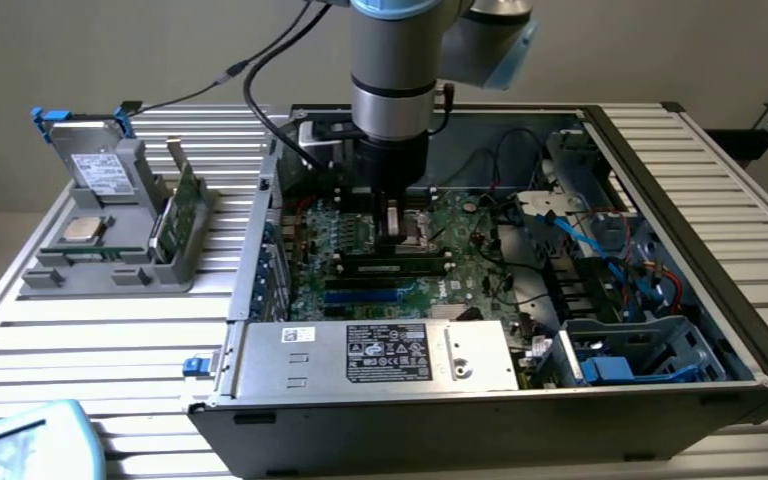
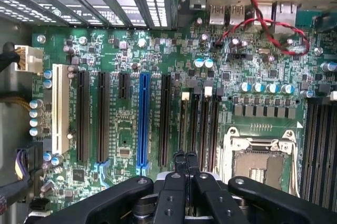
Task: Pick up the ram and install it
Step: 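Press down the ram until it locks into place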
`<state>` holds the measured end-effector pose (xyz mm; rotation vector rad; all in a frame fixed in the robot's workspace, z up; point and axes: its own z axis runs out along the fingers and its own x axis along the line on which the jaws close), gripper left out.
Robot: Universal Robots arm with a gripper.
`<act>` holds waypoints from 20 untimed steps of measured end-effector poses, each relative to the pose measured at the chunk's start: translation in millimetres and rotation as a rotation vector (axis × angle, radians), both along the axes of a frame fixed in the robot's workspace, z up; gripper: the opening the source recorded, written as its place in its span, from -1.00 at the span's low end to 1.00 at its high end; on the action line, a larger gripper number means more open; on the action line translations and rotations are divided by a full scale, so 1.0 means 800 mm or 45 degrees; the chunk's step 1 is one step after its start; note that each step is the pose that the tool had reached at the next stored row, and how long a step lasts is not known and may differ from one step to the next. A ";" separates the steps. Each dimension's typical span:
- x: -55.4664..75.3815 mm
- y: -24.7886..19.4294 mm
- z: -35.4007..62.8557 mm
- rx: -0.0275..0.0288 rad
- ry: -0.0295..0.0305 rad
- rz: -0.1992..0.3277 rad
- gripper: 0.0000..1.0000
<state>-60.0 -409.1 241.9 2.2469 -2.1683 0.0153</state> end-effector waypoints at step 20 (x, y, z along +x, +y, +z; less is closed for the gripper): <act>0.030 -0.0041 0.005 0.0060 0.0061 0.000 -0.79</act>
